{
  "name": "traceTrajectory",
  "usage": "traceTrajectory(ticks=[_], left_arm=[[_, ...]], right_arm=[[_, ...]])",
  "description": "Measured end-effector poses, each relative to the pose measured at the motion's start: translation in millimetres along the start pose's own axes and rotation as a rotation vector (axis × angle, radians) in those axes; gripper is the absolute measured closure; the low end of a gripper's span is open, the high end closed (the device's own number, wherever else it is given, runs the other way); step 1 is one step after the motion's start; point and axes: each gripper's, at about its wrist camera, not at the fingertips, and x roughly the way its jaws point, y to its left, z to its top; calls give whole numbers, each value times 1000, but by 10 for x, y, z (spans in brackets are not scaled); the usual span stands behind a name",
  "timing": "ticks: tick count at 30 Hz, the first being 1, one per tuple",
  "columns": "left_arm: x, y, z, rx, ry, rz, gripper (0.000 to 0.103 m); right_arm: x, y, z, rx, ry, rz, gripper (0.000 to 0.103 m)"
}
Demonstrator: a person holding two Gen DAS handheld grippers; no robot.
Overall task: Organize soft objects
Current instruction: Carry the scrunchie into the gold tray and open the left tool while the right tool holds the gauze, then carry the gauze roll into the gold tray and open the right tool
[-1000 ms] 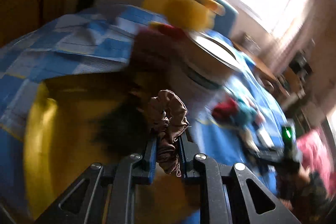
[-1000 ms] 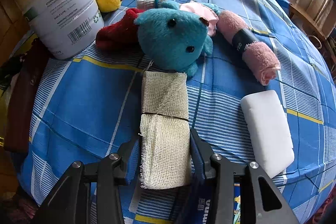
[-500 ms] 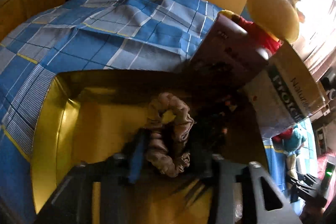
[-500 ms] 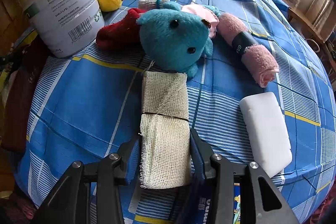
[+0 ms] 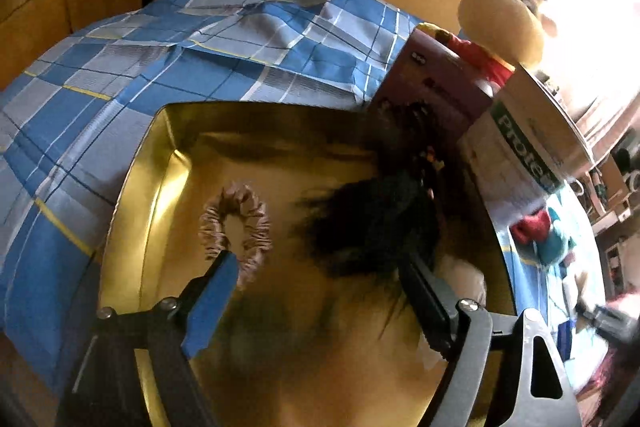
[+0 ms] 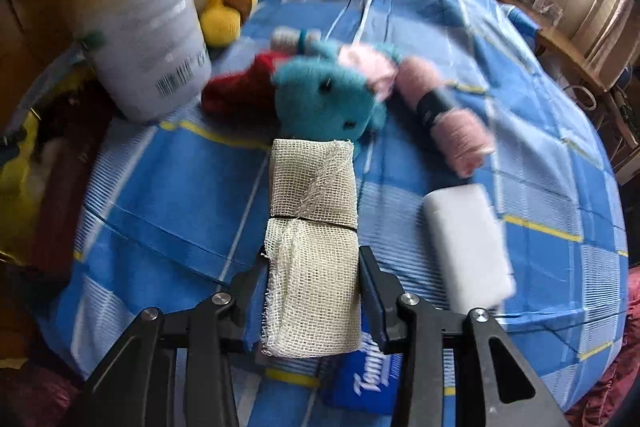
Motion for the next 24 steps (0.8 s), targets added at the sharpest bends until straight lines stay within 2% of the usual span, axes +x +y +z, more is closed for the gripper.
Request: traceTrajectory(ticks=[6, 11, 13, 16, 19, 22, 24], left_arm=[[-169, 7, -153, 7, -13, -25, 20], [-283, -18, -258, 40, -24, -38, 20], [-318, -10, -284, 45, -26, -46, 20], [-368, 26, -321, 47, -28, -47, 20], [-393, 59, -349, 45, -28, -41, 20], [-405, 89, -369, 44, -27, -31, 20], [-416, 117, -372, 41, -32, -22, 20]], right_arm=[[-201, -353, 504, 108, -34, -60, 62], [-223, -588, 1343, 204, -54, -141, 62], [-290, -574, 1764, 221, -86, -167, 62], [-455, -321, 2411, 189, -154, -194, 62], [-738, 94, 2958, 148, -254, -179, 62], [-1004, 632, 3378, 79, -356, -124, 62], [-1156, 1043, 3516, -4, -412, -61, 62]])
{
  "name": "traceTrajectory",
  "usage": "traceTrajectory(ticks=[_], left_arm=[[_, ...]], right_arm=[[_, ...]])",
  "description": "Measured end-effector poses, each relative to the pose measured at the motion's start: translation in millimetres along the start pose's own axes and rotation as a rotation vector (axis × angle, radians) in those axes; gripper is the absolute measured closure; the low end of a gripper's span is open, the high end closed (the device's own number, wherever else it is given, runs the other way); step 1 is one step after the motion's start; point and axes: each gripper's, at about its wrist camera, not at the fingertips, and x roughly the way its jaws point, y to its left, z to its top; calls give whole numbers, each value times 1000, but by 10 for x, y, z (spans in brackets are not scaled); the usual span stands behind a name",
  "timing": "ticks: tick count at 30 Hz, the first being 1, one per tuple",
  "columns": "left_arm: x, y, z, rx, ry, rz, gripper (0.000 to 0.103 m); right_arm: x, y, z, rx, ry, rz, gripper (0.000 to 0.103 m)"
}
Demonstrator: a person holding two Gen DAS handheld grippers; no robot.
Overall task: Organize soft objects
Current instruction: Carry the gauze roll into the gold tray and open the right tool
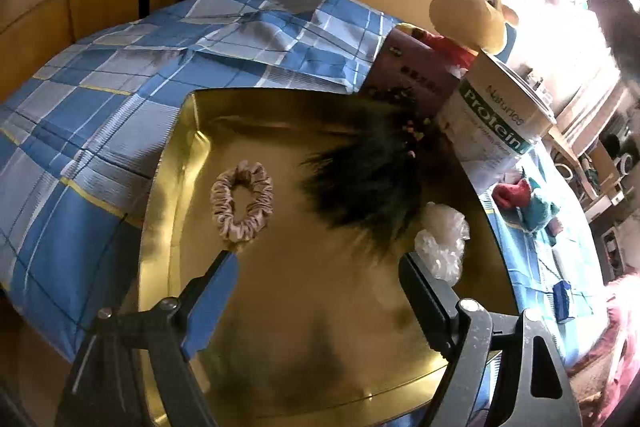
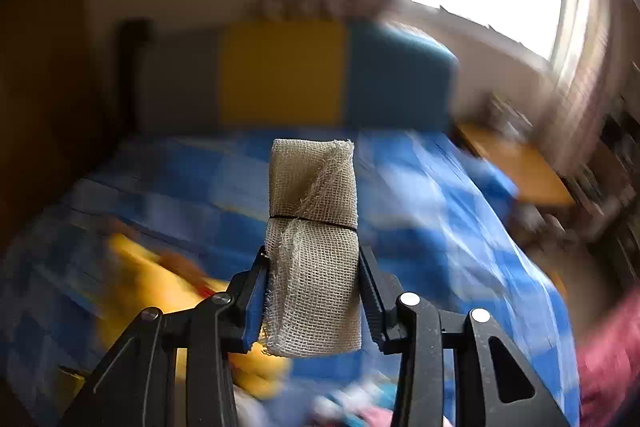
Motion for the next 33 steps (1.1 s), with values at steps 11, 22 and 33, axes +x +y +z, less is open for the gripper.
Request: traceTrajectory(ticks=[11, 22, 33], left_arm=[[-149, 208, -15, -82, -47, 82, 20], [-352, 260, -132, -102, -101, 147, 20], [-472, 205, -203, -72, -130, 154, 14]], right_arm=[[-551, 2098, -1613, -639, 132, 430, 62], [-129, 2211, -2981, -582, 379, 451, 62], [106, 2208, -3255, -432, 455, 460, 52]])
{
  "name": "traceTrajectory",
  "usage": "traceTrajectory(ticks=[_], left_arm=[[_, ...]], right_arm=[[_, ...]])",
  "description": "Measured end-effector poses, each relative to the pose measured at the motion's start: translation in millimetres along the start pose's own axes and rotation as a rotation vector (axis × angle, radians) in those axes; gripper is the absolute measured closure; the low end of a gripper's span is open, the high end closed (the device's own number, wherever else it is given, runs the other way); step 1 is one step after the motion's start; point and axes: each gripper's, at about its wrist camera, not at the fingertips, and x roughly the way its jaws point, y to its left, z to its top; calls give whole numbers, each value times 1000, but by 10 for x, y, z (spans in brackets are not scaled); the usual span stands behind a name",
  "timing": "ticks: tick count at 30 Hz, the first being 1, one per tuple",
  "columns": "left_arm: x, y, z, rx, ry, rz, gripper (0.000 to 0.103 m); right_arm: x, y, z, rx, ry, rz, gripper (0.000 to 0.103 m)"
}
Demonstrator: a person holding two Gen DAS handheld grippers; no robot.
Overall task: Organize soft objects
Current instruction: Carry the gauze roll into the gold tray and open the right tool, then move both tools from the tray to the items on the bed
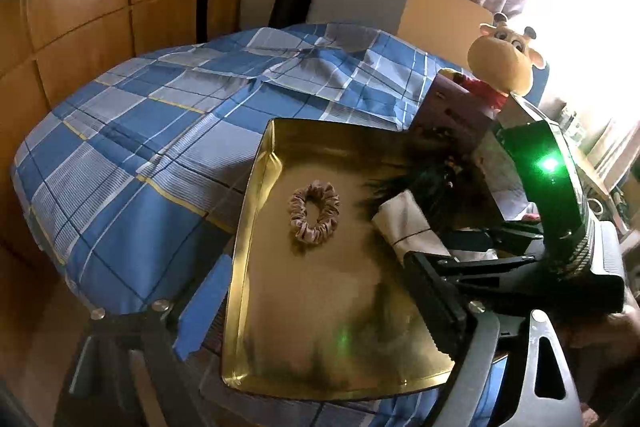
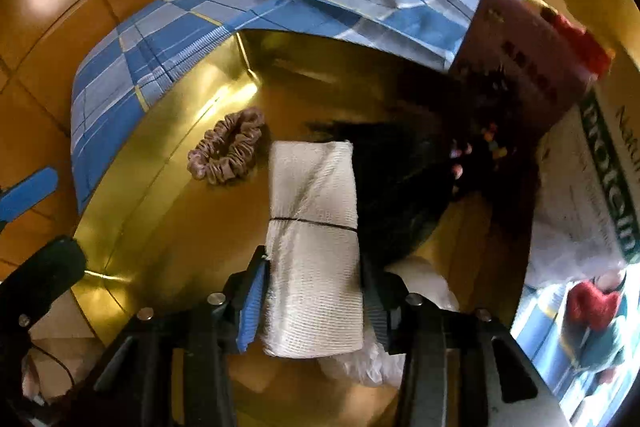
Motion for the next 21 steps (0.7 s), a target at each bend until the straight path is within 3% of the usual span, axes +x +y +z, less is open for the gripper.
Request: traceTrajectory(ticks=[5, 12, 21], left_arm=[[10, -45, -41, 3, 13, -5, 14], [-9, -176, -87, 49, 15, -17, 14], [-24, -429, -140, 130, 21, -44, 14]], right_arm=[[-134, -56, -69, 38, -51, 32, 39], [-513, -215, -198, 84, -158, 34, 39], [-999, -676, -603, 194, -296, -31, 39]])
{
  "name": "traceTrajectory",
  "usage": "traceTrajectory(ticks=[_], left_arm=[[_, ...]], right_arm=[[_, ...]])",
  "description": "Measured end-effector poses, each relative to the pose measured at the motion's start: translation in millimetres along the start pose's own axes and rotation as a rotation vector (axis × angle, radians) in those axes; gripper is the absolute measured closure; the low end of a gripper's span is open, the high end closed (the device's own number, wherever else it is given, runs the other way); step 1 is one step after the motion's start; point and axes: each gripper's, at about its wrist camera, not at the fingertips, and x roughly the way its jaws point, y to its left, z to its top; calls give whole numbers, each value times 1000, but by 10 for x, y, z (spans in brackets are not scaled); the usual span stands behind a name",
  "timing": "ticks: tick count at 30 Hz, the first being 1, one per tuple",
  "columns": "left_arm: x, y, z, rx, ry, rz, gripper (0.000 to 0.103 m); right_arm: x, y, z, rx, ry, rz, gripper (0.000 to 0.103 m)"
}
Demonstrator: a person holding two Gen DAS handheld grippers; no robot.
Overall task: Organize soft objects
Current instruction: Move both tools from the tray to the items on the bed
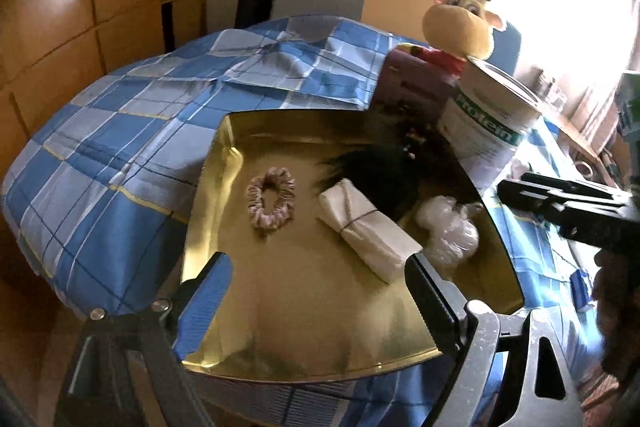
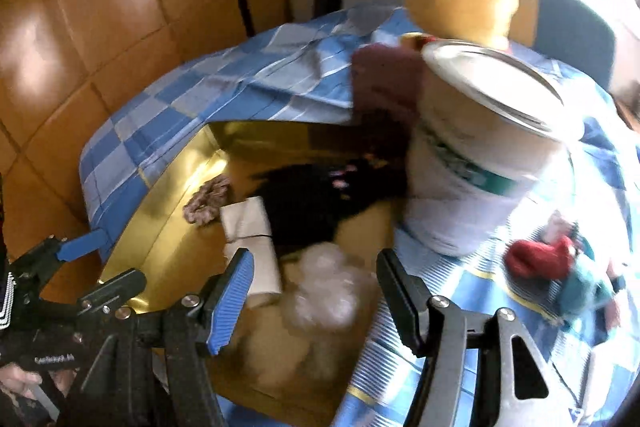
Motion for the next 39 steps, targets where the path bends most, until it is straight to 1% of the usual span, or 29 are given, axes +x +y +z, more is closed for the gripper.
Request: traceTrajectory(ticks=[2, 9, 14, 17, 18, 20, 21, 22, 25, 27, 28, 31, 32, 33, 34, 35, 36, 37, 38, 39], left_arm=[[-3, -58, 3, 18, 1, -8, 14], [5, -329, 2, 97, 8, -39, 14], [32, -562, 13, 155, 23, -80, 14], [53, -730, 12, 195, 33, -102, 14], [57, -792, 12, 213, 34, -105, 14], [55, -894, 14, 236, 36, -129, 15], [52, -931, 15, 241, 35, -139, 14], [55, -978, 14, 247, 35, -148, 15], [78, -1108, 3, 271, 47, -174, 14], [82, -1193, -5, 290, 51, -190, 14], [84, -1231, -9, 297, 54, -197, 14], [72, -1327, 2, 311, 56, -224, 14], [64, -1362, 8, 319, 53, -230, 14], [60, -1387, 9, 324, 52, -233, 14], [60, -1410, 13, 328, 53, -239, 14], [59, -1443, 18, 333, 54, -248, 14], [54, -1470, 16, 339, 54, -252, 14], [57, -1495, 14, 344, 54, -254, 14], [63, -1526, 12, 351, 57, -257, 14], [69, -1562, 8, 359, 61, -262, 14]], right_arm=[[-100, -163, -50, 31, -18, -30, 39], [-486, -947, -314, 194, -57, -153, 39], [-833, -1569, -593, 344, -93, -274, 39], [-1037, -2015, -847, 492, -108, -362, 38], [-1071, -2136, -906, 531, -104, -376, 38], [-1127, -2463, -1127, 687, -60, -402, 38], [-1137, -2549, -1203, 736, -50, -385, 38], [-1149, -2672, -1315, 805, -42, -345, 38], [-1120, -2837, -1497, 898, 21, -314, 38], [-1050, -2892, -1603, 957, 58, -269, 38], [-995, -2886, -1622, 977, 78, -261, 38], [-835, -2891, -1726, 1018, 165, -280, 38], [-765, -2884, -1755, 1039, 183, -236, 38], [-699, -2853, -1769, 1056, 195, -163, 38], [-651, -2823, -1769, 1069, 187, -77, 36], [-624, -2795, -1757, 1074, 163, 8, 35], [-618, -2757, -1729, 1075, 117, 108, 35], [-638, -2728, -1693, 1071, 84, 148, 35], [-686, -2700, -1627, 1046, 55, 123, 35], [-710, -2693, -1593, 1028, 44, 96, 35]])
